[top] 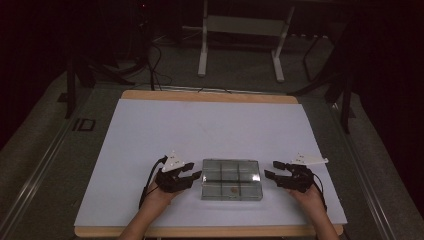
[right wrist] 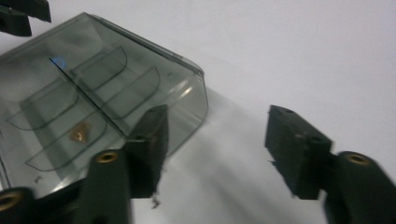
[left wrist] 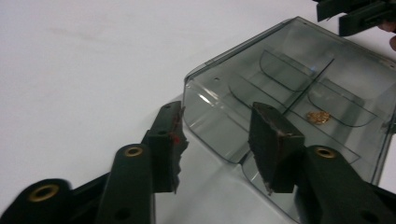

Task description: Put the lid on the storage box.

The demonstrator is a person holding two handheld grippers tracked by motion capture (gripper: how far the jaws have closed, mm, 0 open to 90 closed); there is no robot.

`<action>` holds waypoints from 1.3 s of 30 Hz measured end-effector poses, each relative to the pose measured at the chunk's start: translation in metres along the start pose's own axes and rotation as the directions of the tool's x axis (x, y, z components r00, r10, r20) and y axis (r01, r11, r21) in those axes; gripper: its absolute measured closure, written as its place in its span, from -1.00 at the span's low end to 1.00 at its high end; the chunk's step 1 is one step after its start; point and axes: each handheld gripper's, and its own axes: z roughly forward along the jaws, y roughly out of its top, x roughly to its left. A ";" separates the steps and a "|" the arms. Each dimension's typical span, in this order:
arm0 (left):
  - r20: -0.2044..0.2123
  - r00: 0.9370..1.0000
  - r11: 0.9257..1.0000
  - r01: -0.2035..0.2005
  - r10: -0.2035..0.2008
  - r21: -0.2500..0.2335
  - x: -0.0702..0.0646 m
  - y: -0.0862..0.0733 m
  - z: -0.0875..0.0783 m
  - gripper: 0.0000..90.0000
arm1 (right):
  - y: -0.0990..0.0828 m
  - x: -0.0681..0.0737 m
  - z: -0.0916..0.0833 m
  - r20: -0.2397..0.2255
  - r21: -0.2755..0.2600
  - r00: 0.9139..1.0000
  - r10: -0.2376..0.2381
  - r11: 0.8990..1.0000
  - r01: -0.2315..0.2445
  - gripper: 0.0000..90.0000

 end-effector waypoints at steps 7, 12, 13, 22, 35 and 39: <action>0.009 0.998 0.998 0.061 -0.061 0.021 0.010 -0.003 0.003 -0.52 | -0.005 -0.004 -0.004 0.007 -0.015 1.000 0.003 1.000 -0.002 -0.59; 0.030 0.997 0.997 0.072 -0.072 0.015 0.012 -0.005 0.005 -0.86 | -0.005 -0.006 -0.007 0.023 -0.039 1.000 -0.013 0.999 0.014 -0.66; 0.032 0.997 0.998 0.069 -0.070 0.013 0.012 -0.005 0.005 -0.96 | -0.005 -0.006 -0.007 0.011 -0.044 1.000 -0.006 0.999 0.007 -0.66; 0.000 0.998 0.998 0.055 -0.055 -0.014 0.013 -0.005 0.002 -0.96 | -0.007 -0.007 -0.005 0.029 -0.032 1.000 -0.013 0.999 0.014 -0.69; -0.038 0.998 0.998 0.040 -0.041 -0.043 0.015 -0.009 -0.008 -0.96 | -0.009 -0.007 -0.010 0.067 -0.050 0.998 -0.020 0.998 0.023 -0.68; -0.062 0.998 0.999 0.017 -0.019 -0.040 0.014 -0.011 -0.010 -0.96 | -0.012 -0.007 -0.012 0.080 -0.048 0.997 -0.013 0.999 0.017 -0.68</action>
